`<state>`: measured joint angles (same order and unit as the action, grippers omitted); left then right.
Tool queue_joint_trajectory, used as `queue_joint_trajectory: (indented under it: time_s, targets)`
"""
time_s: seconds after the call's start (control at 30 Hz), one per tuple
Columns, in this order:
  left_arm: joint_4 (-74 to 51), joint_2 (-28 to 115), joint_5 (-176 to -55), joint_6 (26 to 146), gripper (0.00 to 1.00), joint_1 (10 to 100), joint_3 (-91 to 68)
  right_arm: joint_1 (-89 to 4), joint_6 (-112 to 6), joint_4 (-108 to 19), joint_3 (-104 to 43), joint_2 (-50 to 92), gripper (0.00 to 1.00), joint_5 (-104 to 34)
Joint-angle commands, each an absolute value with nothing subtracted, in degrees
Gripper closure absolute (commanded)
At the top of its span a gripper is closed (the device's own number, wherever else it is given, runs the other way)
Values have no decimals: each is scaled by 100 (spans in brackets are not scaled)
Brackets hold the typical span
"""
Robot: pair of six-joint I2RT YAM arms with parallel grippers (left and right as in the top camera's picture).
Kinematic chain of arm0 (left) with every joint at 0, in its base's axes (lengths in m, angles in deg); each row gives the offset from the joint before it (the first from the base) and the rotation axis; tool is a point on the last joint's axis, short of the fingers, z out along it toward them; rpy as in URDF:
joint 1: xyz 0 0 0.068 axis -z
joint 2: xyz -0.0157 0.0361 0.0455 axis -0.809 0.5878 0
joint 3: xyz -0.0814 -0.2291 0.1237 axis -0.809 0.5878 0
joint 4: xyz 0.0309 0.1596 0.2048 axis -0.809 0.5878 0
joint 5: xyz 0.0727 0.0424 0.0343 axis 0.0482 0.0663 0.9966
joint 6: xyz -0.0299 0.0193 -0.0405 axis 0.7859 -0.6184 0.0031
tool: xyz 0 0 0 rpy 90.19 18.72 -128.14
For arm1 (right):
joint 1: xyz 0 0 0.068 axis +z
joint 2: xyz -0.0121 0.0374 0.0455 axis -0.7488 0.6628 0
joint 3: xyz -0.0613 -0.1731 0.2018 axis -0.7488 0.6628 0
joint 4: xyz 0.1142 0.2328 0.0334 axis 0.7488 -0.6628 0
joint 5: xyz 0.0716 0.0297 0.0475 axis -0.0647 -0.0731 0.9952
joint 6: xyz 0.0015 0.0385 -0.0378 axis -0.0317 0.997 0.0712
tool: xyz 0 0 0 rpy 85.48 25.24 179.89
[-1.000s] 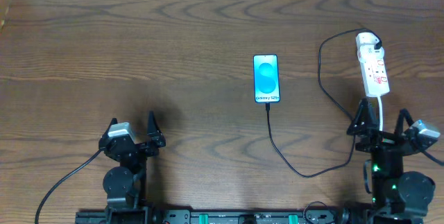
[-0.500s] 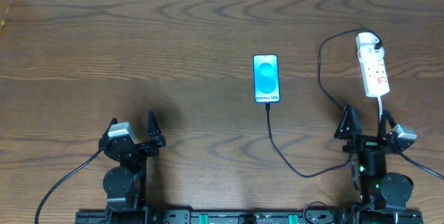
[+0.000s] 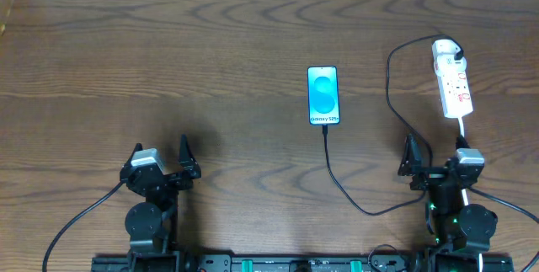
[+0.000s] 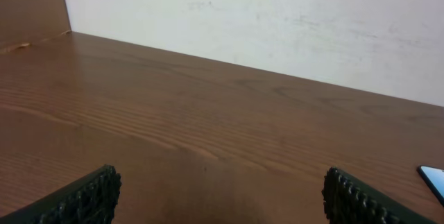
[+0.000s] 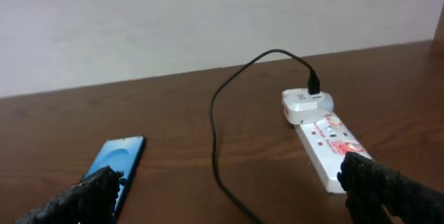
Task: Plug charger to phone and switch on socket
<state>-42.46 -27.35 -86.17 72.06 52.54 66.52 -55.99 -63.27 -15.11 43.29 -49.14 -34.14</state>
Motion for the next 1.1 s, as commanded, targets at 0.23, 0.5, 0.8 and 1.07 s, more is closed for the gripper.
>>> queue_joint_trajectory:
  time_s: [0.23,0.5,0.8,1.07]
  targets:
    - [-4128,-2761,-8586,7110,7,5241,6824,-5549,-6736,-1540,4342,-4958,1,-3342]
    - [-4128,-2761,-8586,7110,7,5241,6824,-5151,-6734,-1583,4340,-4958,1,-3905]
    - [-4128,-2761,-8586,7110,7,5241,6824,-4966,-6727,-1607,4340,-4958,1,-4190]
    - [-4128,-2761,-8586,7112,7,5241,6824,-4966,-6585,-1605,4340,-4958,1,-4286]
